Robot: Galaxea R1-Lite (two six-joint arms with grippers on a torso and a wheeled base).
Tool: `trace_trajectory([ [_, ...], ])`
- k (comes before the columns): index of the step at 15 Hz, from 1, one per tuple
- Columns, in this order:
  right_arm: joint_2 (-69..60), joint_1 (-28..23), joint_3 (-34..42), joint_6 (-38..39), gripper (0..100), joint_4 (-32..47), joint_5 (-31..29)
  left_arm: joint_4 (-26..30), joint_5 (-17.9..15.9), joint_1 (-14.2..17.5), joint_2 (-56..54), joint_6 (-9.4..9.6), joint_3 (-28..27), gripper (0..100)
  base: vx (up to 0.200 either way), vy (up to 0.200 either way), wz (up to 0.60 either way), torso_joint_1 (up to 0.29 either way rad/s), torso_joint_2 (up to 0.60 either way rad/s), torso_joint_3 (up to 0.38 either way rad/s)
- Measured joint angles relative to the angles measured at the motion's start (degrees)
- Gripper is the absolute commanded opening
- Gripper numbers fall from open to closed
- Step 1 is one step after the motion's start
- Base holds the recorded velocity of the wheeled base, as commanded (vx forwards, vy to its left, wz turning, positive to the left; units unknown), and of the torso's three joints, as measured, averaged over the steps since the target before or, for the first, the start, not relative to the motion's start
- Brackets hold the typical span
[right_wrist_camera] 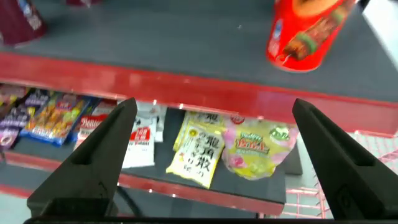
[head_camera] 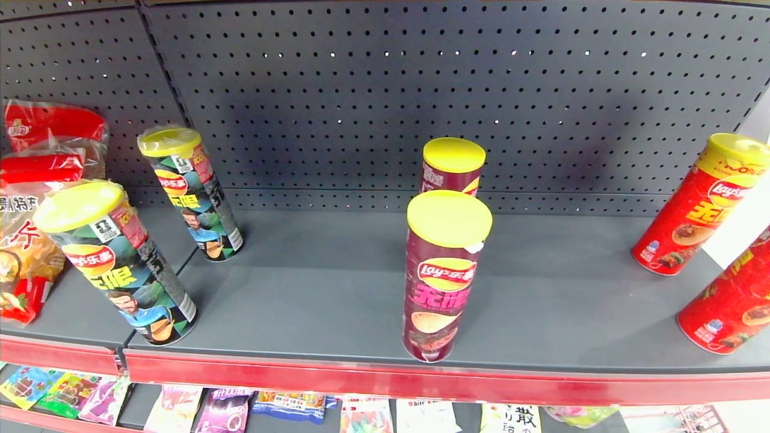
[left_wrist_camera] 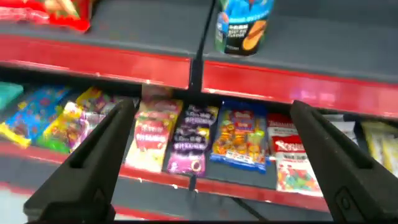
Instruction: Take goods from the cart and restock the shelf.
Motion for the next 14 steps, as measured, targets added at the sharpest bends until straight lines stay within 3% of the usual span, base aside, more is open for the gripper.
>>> trace_trajectory([
  [3, 0.04, -0.28, 0.96, 3.62, 100, -0.13, -2.45, -0.3, -1.01, 0.0, -0.17, 0.61, 1.41, 100, 0.0, 0.0, 0.0, 0.0, 0.0, 0.0],
  [5, 0.04, -0.54, 1.07, 3.62, 100, -0.07, -2.9, -0.33, 0.16, 0.06, -0.17, -0.46, 1.5, 100, 0.0, 0.0, 0.0, 0.0, 0.0, 0.0],
  [7, 0.04, -0.54, 1.1, 2.97, 100, -0.1, -2.62, -0.38, 1.37, 0.11, -0.2, 0.33, 1.57, 100, 0.0, 0.0, 0.0, 0.0, 0.0, 0.0],
  [9, 0.04, -0.59, 1.1, 3.21, 100, -0.1, -2.65, -0.38, 2.56, 0.09, -0.2, -1.89, 1.6, 100, 0.0, 0.0, 0.0, 0.0, 0.0, 0.0],
  [11, 0.06, -0.59, 1.1, 2.86, 100, -0.05, -2.49, -0.38, 0.9, 0.06, -0.21, 1.3, 1.6, 100, 0.0, 0.0, 0.0, 0.0, 0.0, 0.0],
  [14, 0.06, -0.54, 1.1, 2.82, 100, -0.07, -2.46, -0.29, -0.39, 0.04, -0.2, 0.88, 1.6, 100, 0.0, 0.0, 0.0, 0.0, 0.0, 0.0],
])
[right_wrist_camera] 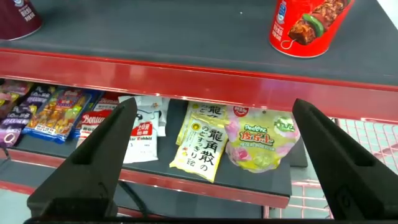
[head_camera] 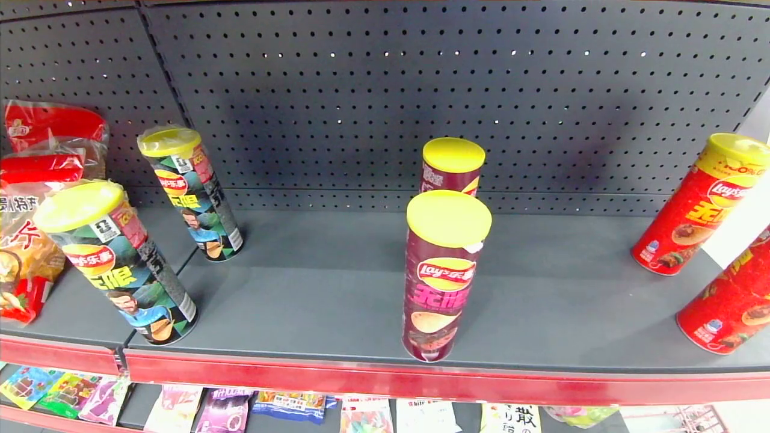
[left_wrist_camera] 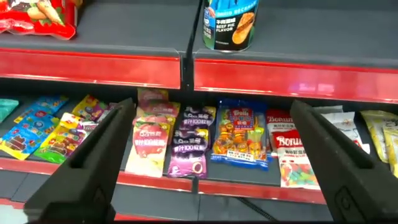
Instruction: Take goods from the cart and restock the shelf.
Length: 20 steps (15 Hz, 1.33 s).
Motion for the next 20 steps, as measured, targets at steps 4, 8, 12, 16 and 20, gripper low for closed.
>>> trace_trajectory([
  [4, 0.0, 0.0, 0.0, 0.18, 100, 0.07, 0.0, -0.01, 0.11, 0.0, 0.02, -0.09, 0.0, 100, 0.0, 0.0, 0.0, 0.0, 0.0, 0.0],
  [8, 0.0, 0.0, 0.0, 0.18, 100, 0.07, 0.01, -0.01, 0.09, 0.0, 0.02, -0.05, 0.0, 100, 0.0, 0.0, -0.3, 0.001, 0.0, 0.0],
  [12, 0.0, 0.0, 0.0, 0.18, 100, 0.12, 0.0, -0.04, 0.06, -0.01, 0.07, -0.07, 0.0, 100, 0.0, 0.0, 0.0, 0.0, 0.0, 0.0],
  [16, 0.0, 0.01, 0.0, 0.18, 100, 0.07, 0.0, -0.01, 0.04, 0.02, 0.09, -0.02, 0.0, 100, 0.0, 0.0, 0.0, 0.0, 0.0, 0.0],
  [20, 0.0, 0.0, 0.0, 0.13, 100, 0.07, 0.09, -0.04, 0.06, 0.0, 0.09, -0.05, 0.0, 100, 0.0, 0.0, 0.0, 0.0, 0.0, 0.0],
])
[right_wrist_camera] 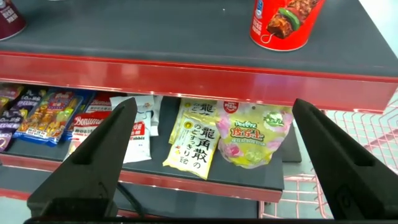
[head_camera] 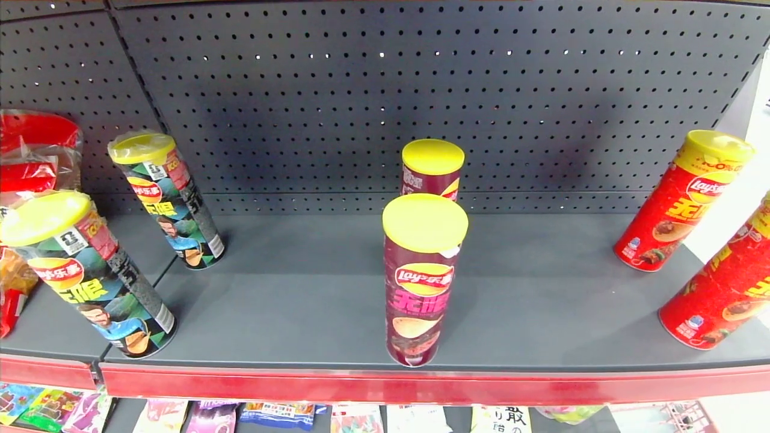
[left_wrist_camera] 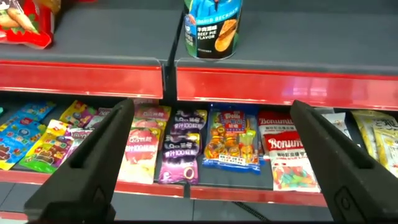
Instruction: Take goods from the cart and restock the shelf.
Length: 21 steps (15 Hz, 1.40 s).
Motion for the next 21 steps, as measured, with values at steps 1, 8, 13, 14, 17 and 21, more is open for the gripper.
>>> trace_trajectory([
  [1, 0.0, 0.0, 0.0, 0.0, 100, 0.0, 0.0, 0.02, 0.0, 0.0, 0.0, 0.0, 0.0, 100, 0.0, 0.0, 0.0, 0.0, 0.0, 0.0],
  [8, 0.0, 0.0, 0.0, 0.15, 100, -0.05, -0.07, 0.02, 0.06, 0.0, 0.05, 0.0, 0.0, 100, 0.0, 0.0, 0.0, 0.0, 0.0, 0.0],
  [13, 0.0, 0.0, 0.0, -0.11, 100, 0.0, 0.02, 0.02, 0.09, 0.0, 0.05, -0.02, 0.0, 100, 0.0, 0.0, -0.24, 0.002, 0.0, 0.0],
  [14, 0.0, -0.02, 0.0, -0.09, 100, -0.1, 0.0, 0.06, 0.05, -0.04, 0.07, 0.0, 0.0, 100, 0.0, 0.0, 0.0, 0.0, 0.0, 0.0],
  [17, 0.0, -0.07, 0.0, -0.06, 100, -0.1, 0.02, 0.02, 0.0, -0.01, 0.1, 0.0, 0.0, 100, 0.0, 0.0, 0.0, 0.0, 0.0, 0.0],
  [21, 0.0, 0.0, 0.0, 0.1, 100, -0.1, 0.0, 0.02, 0.0, 0.0, 0.1, 0.0, 0.0, 100, 0.0, 0.0, 0.0, 0.0, 0.0, 0.0],
])
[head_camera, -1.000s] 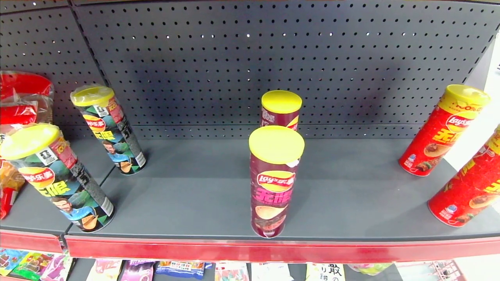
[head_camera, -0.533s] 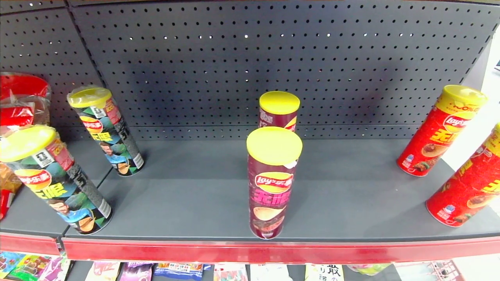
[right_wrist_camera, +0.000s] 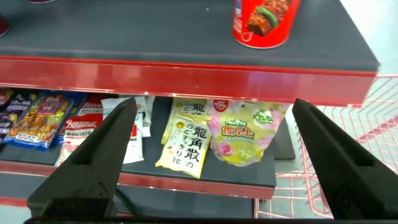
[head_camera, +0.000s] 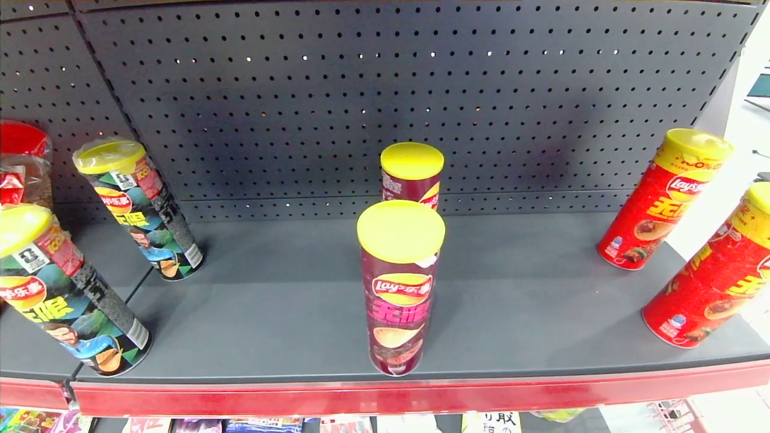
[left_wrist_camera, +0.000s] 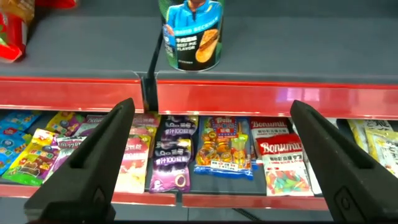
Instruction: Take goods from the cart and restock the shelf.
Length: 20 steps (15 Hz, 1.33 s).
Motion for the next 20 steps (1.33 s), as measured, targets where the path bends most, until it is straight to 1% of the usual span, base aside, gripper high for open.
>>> trace_trajectory([
  [2, 0.0, 0.04, 0.0, 0.02, 100, 0.02, 0.0, 0.0, -0.02, 0.02, 0.0, 0.0, 0.0, 100, 0.0, 0.0, -0.6, 0.0, 0.0, 0.009],
  [11, 0.02, 0.01, 0.0, -0.05, 100, 0.02, 0.0, -0.02, -0.05, 0.02, 0.0, 0.0, 0.0, 100, 0.0, 0.0, 0.0, 0.0, 0.0, 0.0],
  [14, 0.02, 0.04, 0.0, -0.12, 100, 0.05, 0.0, 0.0, -0.02, 0.02, 0.0, 0.0, 0.0, 100, -0.2, 0.0, 0.0, 0.012, 0.0, 0.004],
  [20, 0.02, 0.0, 0.0, -0.12, 100, 0.02, 0.02, 0.0, -0.02, 0.0, 0.0, 0.0, 0.0, 100, 0.0, 0.0, 0.0, 0.0, 0.0, 0.0],
])
